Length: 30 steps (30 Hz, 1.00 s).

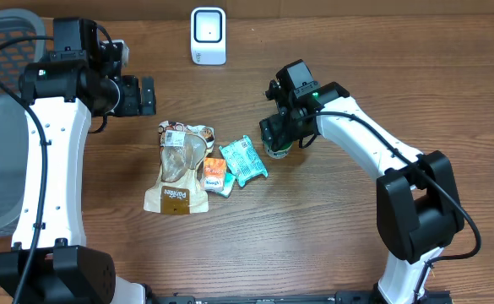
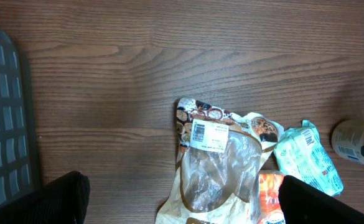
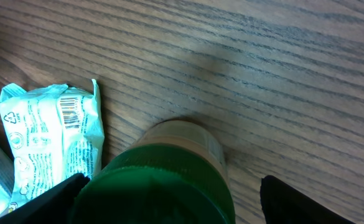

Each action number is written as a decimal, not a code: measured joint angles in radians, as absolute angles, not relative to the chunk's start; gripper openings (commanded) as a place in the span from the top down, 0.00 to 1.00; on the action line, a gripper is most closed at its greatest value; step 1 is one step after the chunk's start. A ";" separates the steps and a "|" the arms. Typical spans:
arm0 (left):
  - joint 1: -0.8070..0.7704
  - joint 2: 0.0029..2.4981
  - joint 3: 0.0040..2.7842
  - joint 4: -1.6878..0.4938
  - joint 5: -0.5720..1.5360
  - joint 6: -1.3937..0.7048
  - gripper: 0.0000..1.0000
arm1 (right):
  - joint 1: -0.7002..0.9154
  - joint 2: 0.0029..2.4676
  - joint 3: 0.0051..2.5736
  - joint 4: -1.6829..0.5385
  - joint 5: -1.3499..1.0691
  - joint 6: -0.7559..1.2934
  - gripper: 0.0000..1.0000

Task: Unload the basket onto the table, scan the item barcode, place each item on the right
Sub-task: 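Lower the right gripper around the green-lidded jar and grasp it, then lift the jar and carry it up toward the white scanner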

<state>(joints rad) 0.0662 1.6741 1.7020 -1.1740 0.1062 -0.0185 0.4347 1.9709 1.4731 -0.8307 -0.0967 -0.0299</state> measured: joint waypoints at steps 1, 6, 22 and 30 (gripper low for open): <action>0.066 1.674 1.702 -1.174 0.106 -0.019 0.01 | 0.435 1.971 1.473 -0.831 -0.096 -0.029 0.19; 0.066 1.674 1.702 -1.174 0.106 -0.019 0.00 | 0.435 1.972 1.473 -0.838 -0.091 -0.030 0.34; 0.066 1.674 1.702 -1.174 0.106 -0.019 0.00 | 0.435 1.972 1.512 -0.951 -0.107 -0.006 0.52; 0.066 1.674 1.702 -1.174 0.106 -0.019 0.01 | 0.435 1.967 1.570 -0.967 -0.223 -0.001 0.53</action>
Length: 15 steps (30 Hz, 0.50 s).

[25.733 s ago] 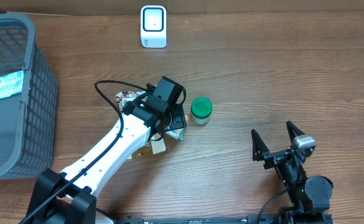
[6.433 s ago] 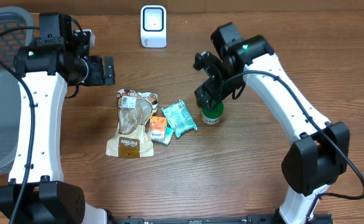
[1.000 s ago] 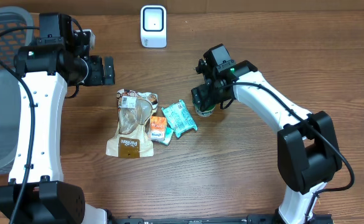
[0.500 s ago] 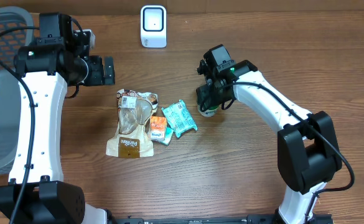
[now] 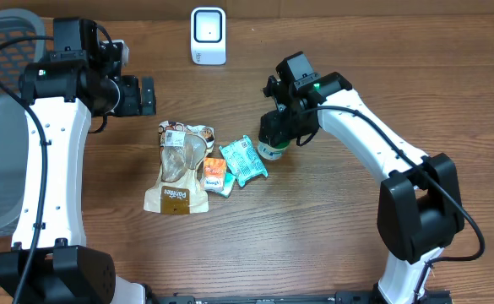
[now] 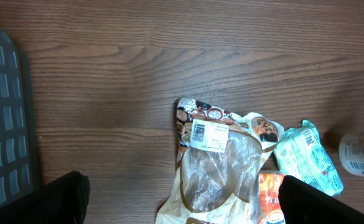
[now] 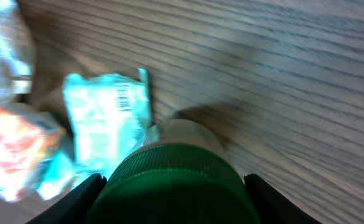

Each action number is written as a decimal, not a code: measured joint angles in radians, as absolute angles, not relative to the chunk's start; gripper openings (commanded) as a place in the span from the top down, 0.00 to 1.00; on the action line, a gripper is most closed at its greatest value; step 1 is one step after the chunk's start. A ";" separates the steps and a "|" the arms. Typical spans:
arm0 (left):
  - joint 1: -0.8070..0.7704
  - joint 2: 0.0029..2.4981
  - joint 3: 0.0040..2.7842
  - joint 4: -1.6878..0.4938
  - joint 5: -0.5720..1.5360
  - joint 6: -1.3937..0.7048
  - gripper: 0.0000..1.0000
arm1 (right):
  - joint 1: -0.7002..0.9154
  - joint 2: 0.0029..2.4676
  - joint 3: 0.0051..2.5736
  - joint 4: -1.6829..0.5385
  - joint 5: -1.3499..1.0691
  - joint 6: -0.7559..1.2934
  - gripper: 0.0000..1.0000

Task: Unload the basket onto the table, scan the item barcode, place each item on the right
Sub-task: 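Lift the jar and carry it up toward the white scanner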

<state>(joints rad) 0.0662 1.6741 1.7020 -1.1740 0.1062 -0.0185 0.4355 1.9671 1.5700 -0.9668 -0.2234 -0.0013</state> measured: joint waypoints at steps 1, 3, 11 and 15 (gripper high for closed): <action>0.066 1.674 1.702 -1.174 0.106 -0.019 0.00 | 0.435 1.962 1.573 -0.966 -0.240 -0.001 0.53; 0.066 1.674 1.702 -1.174 0.106 -0.019 0.00 | 0.432 1.946 1.573 -0.968 -0.282 0.000 0.56; 0.066 1.674 1.702 -1.174 0.106 -0.019 0.01 | 0.339 1.895 1.583 -0.964 -0.625 -0.040 0.58; 0.066 1.674 1.702 -1.174 0.106 -0.019 0.00 | 0.245 1.895 1.584 -0.965 -0.897 -0.112 0.59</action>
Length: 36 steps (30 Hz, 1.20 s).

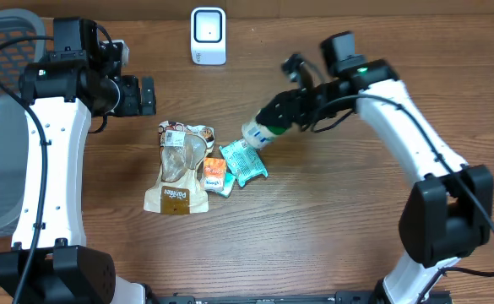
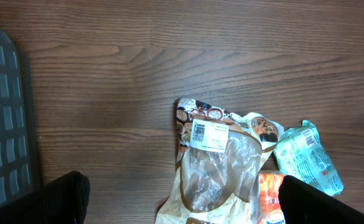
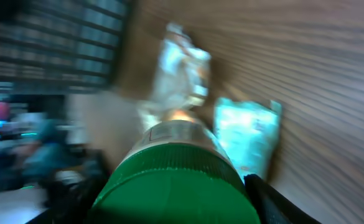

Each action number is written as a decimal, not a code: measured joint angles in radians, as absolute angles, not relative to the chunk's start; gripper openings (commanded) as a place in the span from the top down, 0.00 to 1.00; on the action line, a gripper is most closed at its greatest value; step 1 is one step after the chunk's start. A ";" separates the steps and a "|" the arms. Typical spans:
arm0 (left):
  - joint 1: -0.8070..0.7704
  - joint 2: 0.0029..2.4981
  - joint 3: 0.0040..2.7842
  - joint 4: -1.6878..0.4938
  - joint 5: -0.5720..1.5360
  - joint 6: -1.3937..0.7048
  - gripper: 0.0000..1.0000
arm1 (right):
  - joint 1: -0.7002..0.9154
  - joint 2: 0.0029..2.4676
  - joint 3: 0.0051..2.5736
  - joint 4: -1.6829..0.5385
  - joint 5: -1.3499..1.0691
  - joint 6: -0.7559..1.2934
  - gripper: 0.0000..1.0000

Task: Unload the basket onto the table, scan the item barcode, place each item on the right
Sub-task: 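Lift the jar and carry it up toward the white scanner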

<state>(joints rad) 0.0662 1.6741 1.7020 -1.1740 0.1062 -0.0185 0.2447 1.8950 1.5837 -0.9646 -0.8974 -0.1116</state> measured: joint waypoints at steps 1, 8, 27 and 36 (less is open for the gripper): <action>0.066 1.674 1.702 -1.174 0.106 -0.018 0.00 | 0.219 1.895 1.584 -0.963 -0.974 -0.132 0.59; 0.066 1.674 1.702 -1.174 0.106 -0.019 0.00 | 0.140 1.895 1.584 -0.970 -1.230 -0.184 0.61; 0.066 1.674 1.702 -1.174 0.106 -0.019 0.01 | 0.141 1.895 1.584 -0.889 -1.398 -0.010 0.61; 0.066 1.674 1.702 -1.174 0.106 -0.019 0.01 | 0.141 1.895 1.584 -0.890 -1.356 0.009 0.61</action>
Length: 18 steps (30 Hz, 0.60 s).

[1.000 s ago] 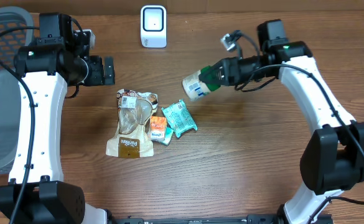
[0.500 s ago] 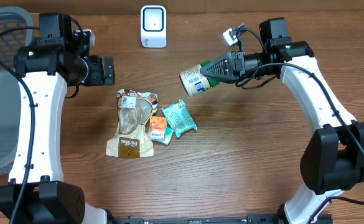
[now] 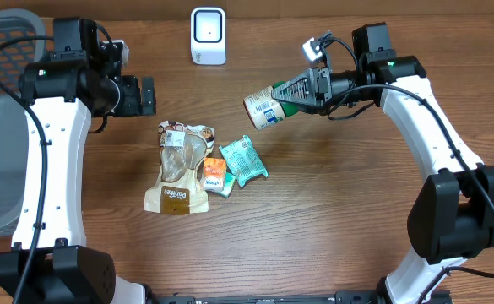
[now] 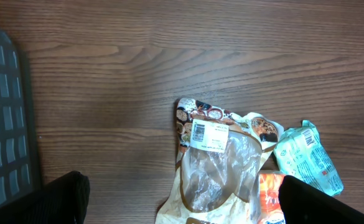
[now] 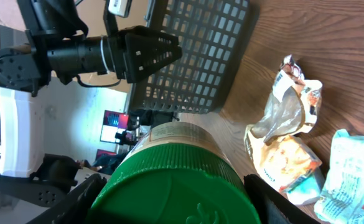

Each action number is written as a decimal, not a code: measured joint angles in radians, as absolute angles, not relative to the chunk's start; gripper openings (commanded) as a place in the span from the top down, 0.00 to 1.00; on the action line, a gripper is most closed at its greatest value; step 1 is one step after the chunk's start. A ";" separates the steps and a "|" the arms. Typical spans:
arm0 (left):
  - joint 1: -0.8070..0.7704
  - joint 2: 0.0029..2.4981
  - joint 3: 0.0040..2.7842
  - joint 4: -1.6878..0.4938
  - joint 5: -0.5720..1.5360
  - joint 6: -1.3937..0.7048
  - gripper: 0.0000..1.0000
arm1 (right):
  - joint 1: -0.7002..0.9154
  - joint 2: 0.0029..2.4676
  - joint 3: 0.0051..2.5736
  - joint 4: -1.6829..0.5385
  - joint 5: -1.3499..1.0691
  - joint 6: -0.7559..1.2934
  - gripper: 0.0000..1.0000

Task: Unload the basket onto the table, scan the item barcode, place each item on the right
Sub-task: 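Lift the jar and carry it up toward the white scanner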

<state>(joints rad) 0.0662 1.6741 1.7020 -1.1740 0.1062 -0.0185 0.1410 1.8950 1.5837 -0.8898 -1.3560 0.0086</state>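
My right gripper [image 3: 290, 91] is shut on a green-lidded jar [image 3: 265, 105], held on its side in the air, base pointing left. The white barcode scanner [image 3: 208, 35] stands at the table's far edge, up and left of the jar. In the right wrist view the green lid [image 5: 175, 186] fills the space between the fingers [image 5: 76, 200]. My left gripper [image 3: 148, 95] hangs open at the left, above the pile of packets, holding nothing; in the left wrist view its fingers [image 4: 51, 199] frame the clear bag [image 4: 216, 165].
On the table lie a clear and tan snack bag [image 3: 179, 169], a small orange packet [image 3: 215, 176] and a teal packet [image 3: 243, 160]. A grey mesh basket stands at the left edge.
My right gripper has carried the jar up and slightly right, higher above the table and nearer the scanner. The left arm and the packets have not moved.
The jar stood upright on the table right of the teal packet with my right gripper around its lid. Then it was tilted and lifted beside the packet. After that it hung on its side above the packets, and now higher, below and right of the scanner.
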 measured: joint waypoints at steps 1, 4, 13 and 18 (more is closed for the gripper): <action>0.066 1.674 1.702 -1.174 0.106 -0.019 0.01 | 0.141 1.895 1.584 -0.890 -1.354 0.009 0.61; 0.066 1.674 1.702 -1.174 0.106 -0.019 0.01 | 0.141 1.895 1.584 -0.890 -1.353 0.010 0.62; 0.066 1.674 1.702 -1.174 0.106 -0.019 0.01 | 0.141 1.895 1.584 -0.890 -1.348 0.016 0.62; 0.066 1.674 1.702 -1.174 0.106 -0.019 0.00 | 0.141 1.895 1.584 -0.891 -1.324 0.019 0.63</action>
